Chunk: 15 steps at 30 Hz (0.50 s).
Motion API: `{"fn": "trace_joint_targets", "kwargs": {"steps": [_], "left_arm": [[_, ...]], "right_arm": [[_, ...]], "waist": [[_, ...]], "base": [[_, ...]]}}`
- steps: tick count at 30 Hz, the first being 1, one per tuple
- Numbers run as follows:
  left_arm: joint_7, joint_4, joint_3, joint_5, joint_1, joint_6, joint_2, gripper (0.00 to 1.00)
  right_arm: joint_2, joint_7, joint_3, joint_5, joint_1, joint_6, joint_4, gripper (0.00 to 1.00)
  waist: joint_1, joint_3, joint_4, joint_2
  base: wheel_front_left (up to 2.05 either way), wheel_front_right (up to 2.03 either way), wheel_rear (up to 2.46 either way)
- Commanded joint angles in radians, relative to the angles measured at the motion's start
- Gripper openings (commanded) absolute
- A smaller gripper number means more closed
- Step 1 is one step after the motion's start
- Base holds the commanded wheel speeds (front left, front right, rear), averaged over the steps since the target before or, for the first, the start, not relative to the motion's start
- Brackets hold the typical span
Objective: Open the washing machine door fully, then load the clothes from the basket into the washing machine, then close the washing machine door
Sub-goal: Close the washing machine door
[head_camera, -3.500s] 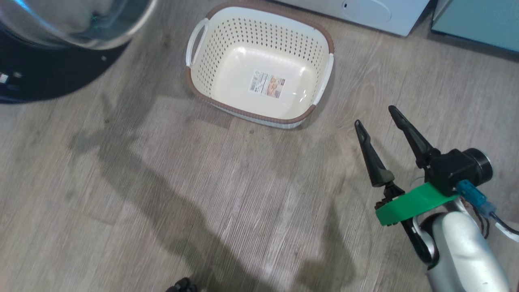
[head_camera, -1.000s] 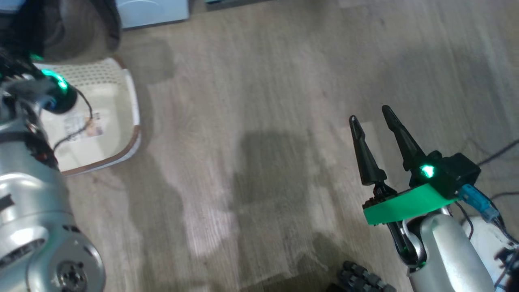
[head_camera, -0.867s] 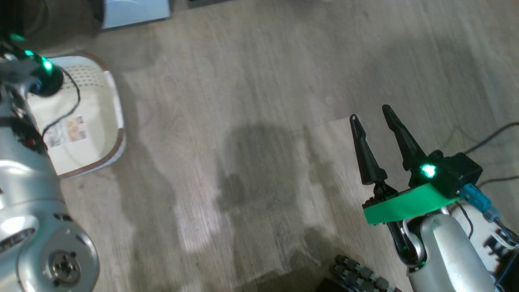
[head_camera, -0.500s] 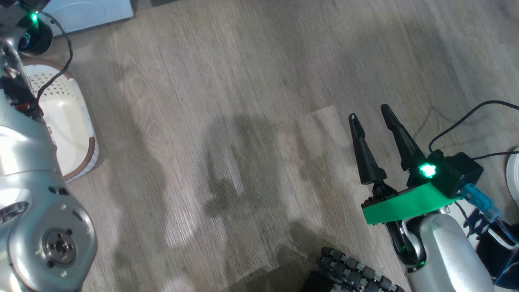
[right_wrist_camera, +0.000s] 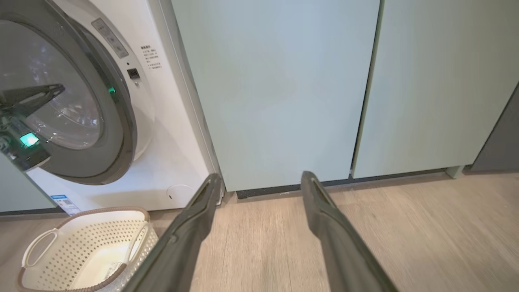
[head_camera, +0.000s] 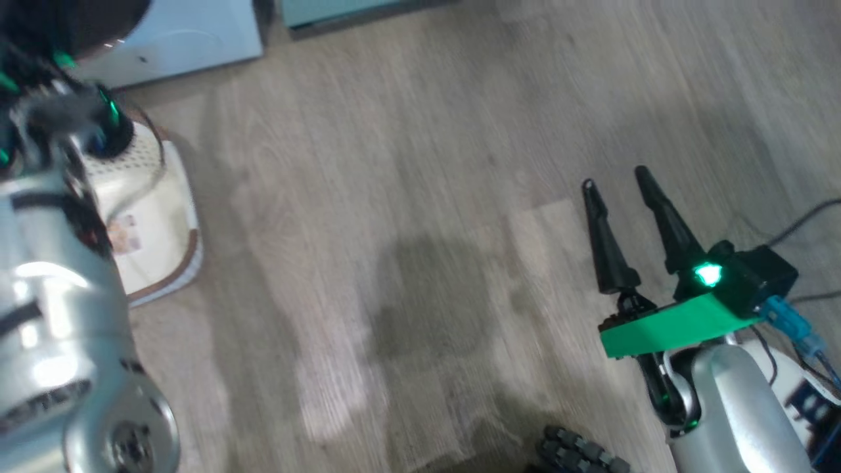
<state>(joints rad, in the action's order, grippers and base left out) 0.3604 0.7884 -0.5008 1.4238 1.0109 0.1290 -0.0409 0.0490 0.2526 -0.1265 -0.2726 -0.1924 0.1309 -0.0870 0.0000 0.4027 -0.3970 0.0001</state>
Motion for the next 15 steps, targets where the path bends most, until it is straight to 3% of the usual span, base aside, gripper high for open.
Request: {"fn": "trace_joint_targets", "kwargs": {"steps": [1,10,14,15], "left_arm": [[0.019,-0.043,0.015,0.008,-0.042,0.002,-0.021,0.00],[0.076,-0.191,0.230,-0.008,-0.359,0.002,-0.010,0.00],[0.032,-0.329,0.395,-0.121,-0.511,0.002,-0.022,0.00],[0.032,-0.329,0.395,-0.121,-0.511,0.002,-0.022,0.00]], "right_arm": [[0.001,0.009,-0.005,0.010,0.009,0.000,0.023,1.00],[0.001,0.009,0.048,0.059,0.043,0.000,0.000,1.00],[0.001,0.009,0.073,0.072,0.063,0.000,-0.005,1.00],[0.001,0.009,0.073,0.072,0.063,0.000,-0.005,1.00]], "waist": [[0.0000,-0.052,0.051,-0.0001],[0.0000,-0.224,0.204,-0.0001],[0.0000,-0.282,0.268,-0.0001],[0.0000,-0.282,0.268,-0.0001]], "base": [[0.00,0.00,0.00],[0.00,0.00,0.00],[0.00,0.00,0.00],[0.00,0.00,0.00]]}}
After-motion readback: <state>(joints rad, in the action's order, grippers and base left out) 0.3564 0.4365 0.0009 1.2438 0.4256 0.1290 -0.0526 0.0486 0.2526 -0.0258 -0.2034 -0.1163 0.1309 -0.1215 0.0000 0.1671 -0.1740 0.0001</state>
